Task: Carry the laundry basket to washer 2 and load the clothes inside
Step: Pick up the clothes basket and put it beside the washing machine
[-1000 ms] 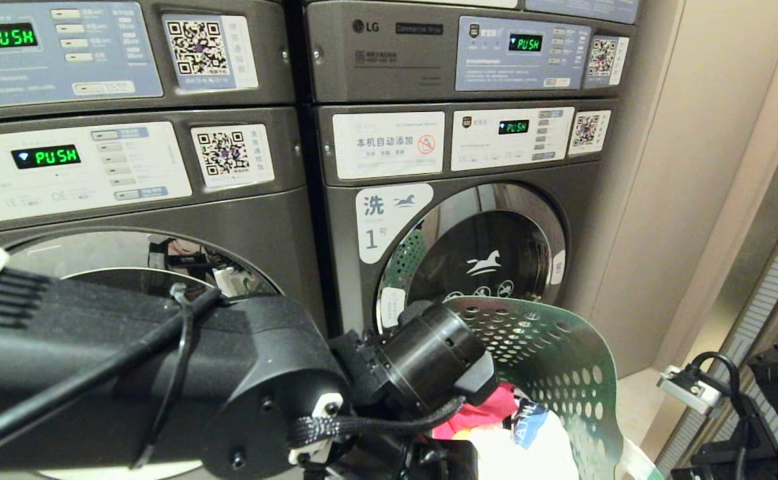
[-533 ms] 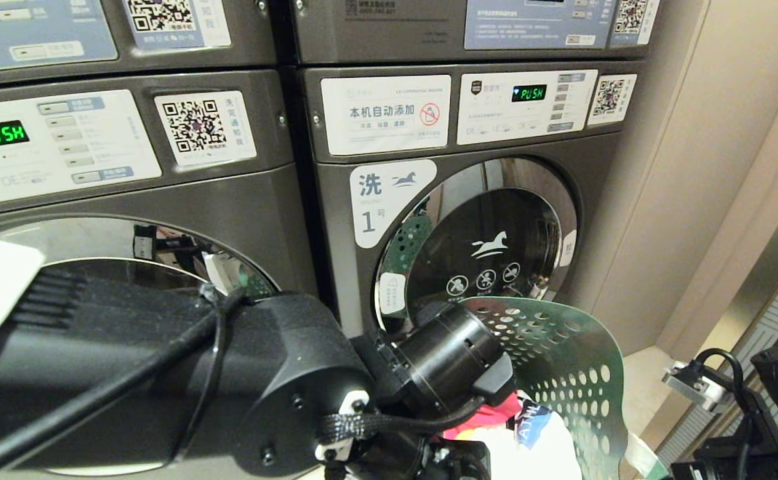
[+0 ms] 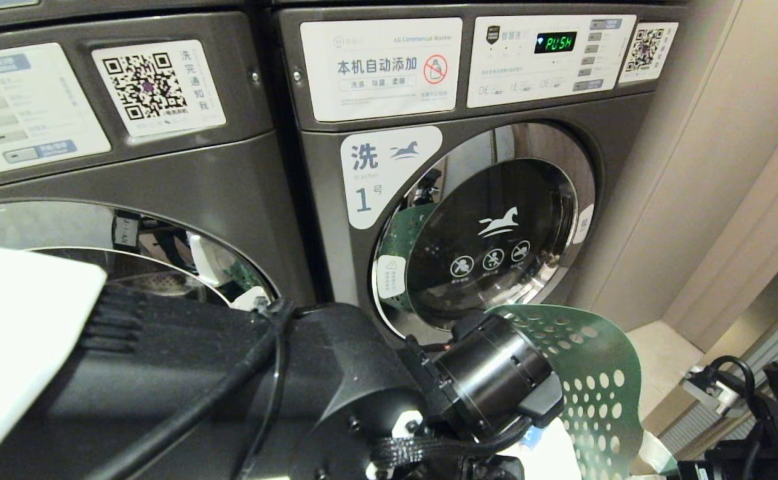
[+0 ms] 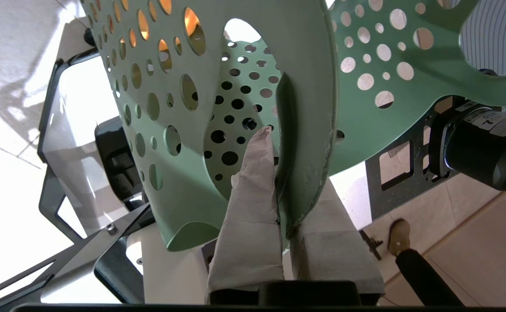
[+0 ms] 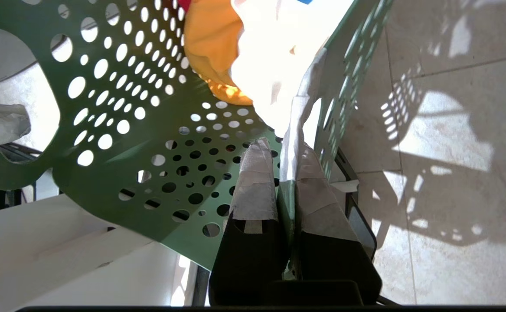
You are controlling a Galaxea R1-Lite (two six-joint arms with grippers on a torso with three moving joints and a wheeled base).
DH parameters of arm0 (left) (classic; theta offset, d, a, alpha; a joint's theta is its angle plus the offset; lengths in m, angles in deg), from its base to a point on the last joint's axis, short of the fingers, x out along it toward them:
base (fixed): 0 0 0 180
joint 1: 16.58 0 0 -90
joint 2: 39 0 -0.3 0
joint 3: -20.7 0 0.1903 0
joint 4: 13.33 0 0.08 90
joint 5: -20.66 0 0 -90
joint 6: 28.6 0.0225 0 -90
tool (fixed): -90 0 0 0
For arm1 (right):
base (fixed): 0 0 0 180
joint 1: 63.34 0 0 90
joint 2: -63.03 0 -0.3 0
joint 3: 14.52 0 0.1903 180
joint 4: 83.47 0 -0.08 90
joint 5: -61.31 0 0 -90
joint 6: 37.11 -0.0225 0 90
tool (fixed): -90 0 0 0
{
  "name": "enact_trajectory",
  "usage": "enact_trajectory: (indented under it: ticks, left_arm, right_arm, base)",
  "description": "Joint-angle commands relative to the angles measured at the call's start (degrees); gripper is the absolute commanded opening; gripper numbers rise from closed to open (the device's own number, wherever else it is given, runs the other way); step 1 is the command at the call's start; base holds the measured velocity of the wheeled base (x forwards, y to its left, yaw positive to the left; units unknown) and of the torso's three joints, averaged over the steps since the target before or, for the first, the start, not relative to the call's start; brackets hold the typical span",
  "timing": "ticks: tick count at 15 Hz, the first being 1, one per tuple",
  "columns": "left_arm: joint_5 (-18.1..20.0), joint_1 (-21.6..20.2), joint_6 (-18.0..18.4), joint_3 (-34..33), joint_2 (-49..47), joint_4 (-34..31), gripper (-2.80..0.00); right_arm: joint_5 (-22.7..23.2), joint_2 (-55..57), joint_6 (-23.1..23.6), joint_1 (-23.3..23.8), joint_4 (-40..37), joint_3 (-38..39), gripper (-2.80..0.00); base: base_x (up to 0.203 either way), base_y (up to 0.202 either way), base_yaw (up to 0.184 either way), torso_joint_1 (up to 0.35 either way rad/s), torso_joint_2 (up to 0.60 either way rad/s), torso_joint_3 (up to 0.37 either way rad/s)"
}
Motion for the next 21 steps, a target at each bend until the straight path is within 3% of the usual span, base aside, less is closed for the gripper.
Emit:
enact_trajectory:
  ticks: [1, 7, 15, 21]
  left_arm:
    - [0.04, 0.27, -0.29, 1.64, -1.32, -0.51, -2.80]
    - [-2.34, 0.64, -0.29, 4.92, -4.03, -0.59, -2.80]
    - [-2.34, 0.55, -0.29, 4.96, -4.86, -0.50, -2.80]
    - [-2.43, 0.31, -0.28, 11.90, -9.65, -2.50, -2.80]
  right_arm:
    - [0.03, 0.26, -0.09, 0.80, 0.07, 0.28, -2.80]
    - [0.12, 1.48, -0.01, 5.37, 0.20, -0.42, -2.80]
    - [0.03, 8.35, -0.16, 5.47, 7.41, -0.90, -2.80]
    - [-0.18, 12.98, 0.48, 7.71, 12.34, -1.30, -2.80]
  base:
    - [0.000, 0.000, 0.000, 0.002, 0.00, -0.197]
    - [0.000, 0.000, 0.000, 0.003, 0.00, -0.197]
    - [0.000, 0.000, 0.000, 0.002, 0.00, -0.198]
    - [0.000, 0.000, 0.000, 0.002, 0.00, -0.198]
